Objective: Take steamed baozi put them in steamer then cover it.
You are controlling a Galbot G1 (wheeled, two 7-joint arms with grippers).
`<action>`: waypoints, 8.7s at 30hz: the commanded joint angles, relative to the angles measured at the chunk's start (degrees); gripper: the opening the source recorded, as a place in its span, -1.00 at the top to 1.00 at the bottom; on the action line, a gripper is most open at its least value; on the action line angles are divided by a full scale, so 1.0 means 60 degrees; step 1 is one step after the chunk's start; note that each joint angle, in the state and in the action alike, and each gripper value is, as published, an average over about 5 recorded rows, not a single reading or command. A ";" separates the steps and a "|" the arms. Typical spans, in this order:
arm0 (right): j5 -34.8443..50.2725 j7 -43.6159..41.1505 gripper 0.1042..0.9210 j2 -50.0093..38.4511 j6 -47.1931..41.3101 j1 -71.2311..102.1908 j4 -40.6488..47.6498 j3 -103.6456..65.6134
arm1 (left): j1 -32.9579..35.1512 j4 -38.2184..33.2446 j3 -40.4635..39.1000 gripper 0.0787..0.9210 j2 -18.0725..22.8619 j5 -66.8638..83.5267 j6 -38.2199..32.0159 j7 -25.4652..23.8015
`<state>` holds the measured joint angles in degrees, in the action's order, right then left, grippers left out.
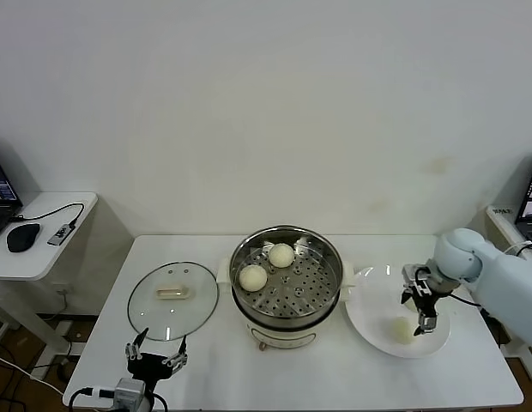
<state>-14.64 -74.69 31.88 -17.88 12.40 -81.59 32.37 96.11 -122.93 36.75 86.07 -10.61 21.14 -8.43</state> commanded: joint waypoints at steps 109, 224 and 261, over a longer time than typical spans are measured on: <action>-0.0462 -0.0082 0.23 0.5298 1.0448 -0.5692 -0.0895 0.4484 | 0.0189 -0.0564 0.0161 -0.77 0.0280 -0.0109 -0.0084 0.0478; -0.1631 0.0620 -0.76 0.1581 0.2010 -0.0866 0.3707 -0.0200 | -0.0046 0.0365 -0.0035 -0.77 0.0117 -0.0002 -0.0068 0.0152; -0.1483 0.1025 0.18 0.1566 0.2093 -0.0740 0.3827 -0.0320 | -0.0127 0.0494 -0.0133 -0.77 0.0166 -0.0027 -0.0074 0.0166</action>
<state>-24.27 -68.80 41.53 -5.19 8.29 -58.36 30.37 95.38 -119.84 35.98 87.02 -10.75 20.73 -7.50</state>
